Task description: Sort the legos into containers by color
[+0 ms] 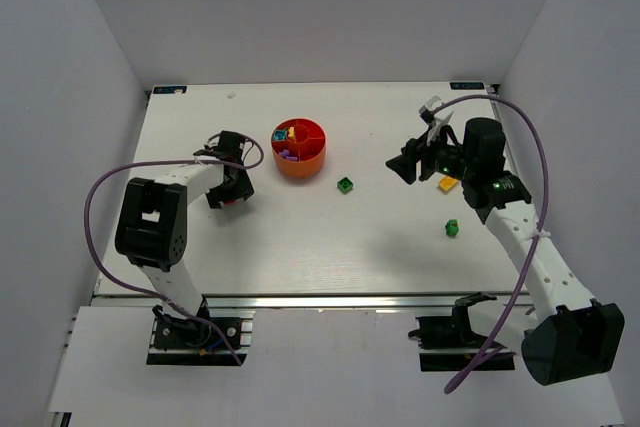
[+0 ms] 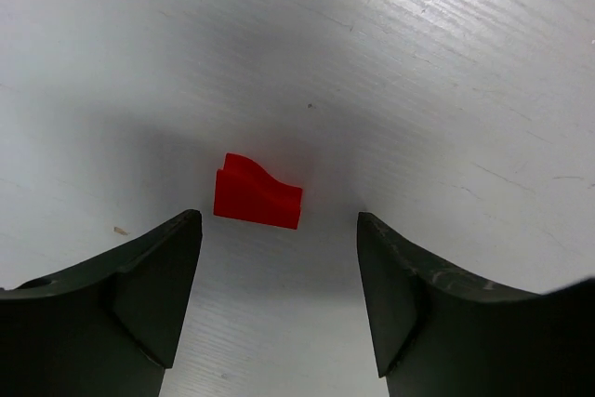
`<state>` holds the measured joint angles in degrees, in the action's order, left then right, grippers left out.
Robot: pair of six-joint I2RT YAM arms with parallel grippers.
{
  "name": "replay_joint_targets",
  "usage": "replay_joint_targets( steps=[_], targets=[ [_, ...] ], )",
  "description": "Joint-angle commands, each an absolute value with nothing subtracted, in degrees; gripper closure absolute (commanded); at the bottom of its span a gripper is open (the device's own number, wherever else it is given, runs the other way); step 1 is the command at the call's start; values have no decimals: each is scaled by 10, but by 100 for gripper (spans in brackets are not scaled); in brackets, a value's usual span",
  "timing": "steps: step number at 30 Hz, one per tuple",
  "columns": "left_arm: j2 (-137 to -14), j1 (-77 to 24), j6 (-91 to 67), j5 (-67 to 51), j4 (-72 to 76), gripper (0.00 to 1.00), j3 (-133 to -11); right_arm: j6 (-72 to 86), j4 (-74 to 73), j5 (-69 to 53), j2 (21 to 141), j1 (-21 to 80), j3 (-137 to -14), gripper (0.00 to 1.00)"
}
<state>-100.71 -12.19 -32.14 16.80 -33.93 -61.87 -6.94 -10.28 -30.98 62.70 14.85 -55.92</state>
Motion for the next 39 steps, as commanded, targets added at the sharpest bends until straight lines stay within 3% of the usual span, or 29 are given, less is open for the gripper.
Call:
replay_joint_targets(
  steps=[1, 13, 20, 24, 29, 33, 34, 39],
  targets=[
    [-1010, -119, -301, 157, -345, 23, -637, -57, -65, -346, 606, 128, -554, 39],
    [-1029, -108, -280, 156, -342, 40, -650, -44, -63, -398, 602, 82, -544, 43],
    [-1047, -98, -269, 154, -341, 42, -660, -39, -62, -427, 606, 69, -541, 44],
    [-1042, -98, -265, 134, -336, 63, -657, -37, -62, -433, 609, 62, -539, 45],
    [-998, -105, -255, 92, -330, 71, -651, -39, -64, -437, 612, 56, -539, 46],
    [-912, -119, -196, -74, -281, 85, -628, -39, -63, -436, 613, 54, -537, 46],
    [-891, -120, -183, -167, -238, 89, -609, -40, -62, -435, 613, 52, -537, 46],
    [-832, -160, -192, -283, -185, 93, -623, -41, -62, -433, 616, 50, -536, 46]
  ],
)
